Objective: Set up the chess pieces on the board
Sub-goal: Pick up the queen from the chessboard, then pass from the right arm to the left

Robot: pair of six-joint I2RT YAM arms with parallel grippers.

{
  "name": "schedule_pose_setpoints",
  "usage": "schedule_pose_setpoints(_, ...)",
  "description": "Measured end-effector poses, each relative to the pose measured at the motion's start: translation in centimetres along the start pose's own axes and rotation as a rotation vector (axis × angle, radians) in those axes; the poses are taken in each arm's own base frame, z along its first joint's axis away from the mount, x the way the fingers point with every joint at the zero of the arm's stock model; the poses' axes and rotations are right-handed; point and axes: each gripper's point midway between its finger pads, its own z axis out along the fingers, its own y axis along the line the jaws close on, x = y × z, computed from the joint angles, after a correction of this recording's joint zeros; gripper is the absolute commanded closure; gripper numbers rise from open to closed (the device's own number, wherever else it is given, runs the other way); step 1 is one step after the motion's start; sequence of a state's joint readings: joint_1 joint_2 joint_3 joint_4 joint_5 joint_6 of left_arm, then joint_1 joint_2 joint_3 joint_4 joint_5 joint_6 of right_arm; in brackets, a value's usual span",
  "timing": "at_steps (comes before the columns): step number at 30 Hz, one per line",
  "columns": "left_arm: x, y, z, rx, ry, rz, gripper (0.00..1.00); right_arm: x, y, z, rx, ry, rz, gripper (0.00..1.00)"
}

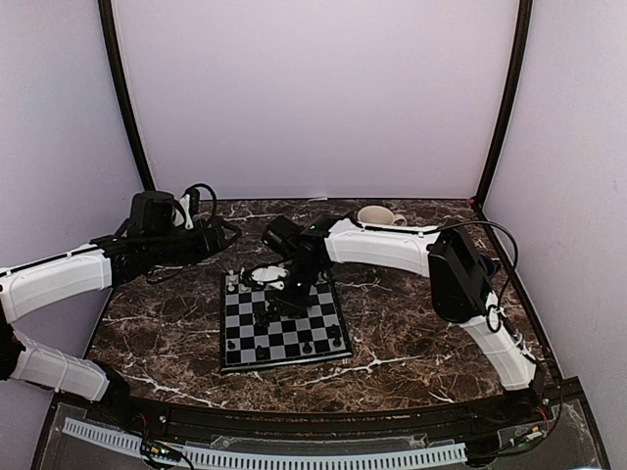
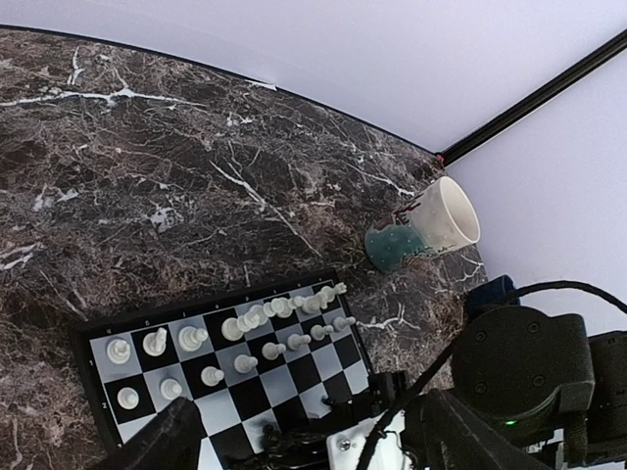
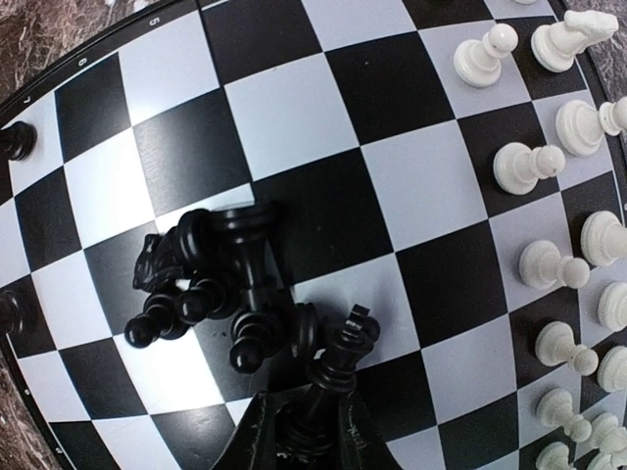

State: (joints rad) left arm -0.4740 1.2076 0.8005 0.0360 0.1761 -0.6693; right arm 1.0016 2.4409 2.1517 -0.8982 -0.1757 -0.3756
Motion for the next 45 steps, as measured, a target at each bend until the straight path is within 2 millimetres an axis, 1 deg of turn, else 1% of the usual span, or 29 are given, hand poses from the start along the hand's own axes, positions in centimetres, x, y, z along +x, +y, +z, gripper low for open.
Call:
schedule_pose_setpoints(4, 0.5, 0.4, 0.2, -0.003, 0.002, -0.006, 0.26, 0.0, 0.5, -1.2, -0.008, -0.011, 0.008, 0.83)
schedule_pose_setpoints(7, 1.1, 1.0, 0.3, -0.005, 0.011, -0.023, 0.31, -1.0, 0.8, -3.1, -0.012, -0.052, 0.006, 0.83)
schedule_pose_setpoints(11, 1.5, 1.1, 0.7, 0.009, 0.024, -0.043, 0.35, -2.5, 1.2, -5.6, -0.011, -0.117, -0.005, 0.83)
schedule_pose_setpoints(14, 2.1, 1.1, 1.2, 0.033, 0.041, -0.061, 0.35, -3.1, 1.4, -6.7, -0.013, -0.145, -0.009, 0.84)
schedule_pose_setpoints(20, 4.4, 0.9, 2.7, 0.107, 0.130, -0.123, 0.39, -3.2, 1.7, -6.8, -0.030, -0.155, -0.005, 0.84)
schedule_pose_setpoints(24, 5.9, 0.2, 3.7, 0.185, 0.202, -0.177, 0.45, -3.2, 1.8, -6.8, -0.039, -0.157, 0.005, 0.84)
schedule_pose_setpoints(27, 6.7, -0.2, 4.3, 0.227, 0.239, -0.218, 0.48, -3.3, 1.8, -6.8, -0.040, -0.159, 0.006, 0.84)
schedule_pose_setpoints(32, 7.2, -1.0, 4.7, 0.286, 0.278, -0.269, 0.54, -3.4, 1.8, -7.2, -0.036, -0.166, 0.008, 0.83)
schedule_pose_setpoints(34, 7.4, -1.3, 4.8, 0.307, 0.295, -0.286, 0.54, -3.5, 1.8, -7.3, -0.035, -0.170, 0.010, 0.83)
schedule_pose_setpoints(42, 8.3, -1.5, 4.9, 0.329, 0.346, -0.321, 0.58, -3.7, 1.6, -7.8, -0.021, -0.176, 0.020, 0.83)
schedule_pose_setpoints(45, 8.4, -1.7, 4.8, 0.341, 0.359, -0.331, 0.62, -3.8, 1.5, -7.9, -0.016, -0.178, 0.024, 0.83)
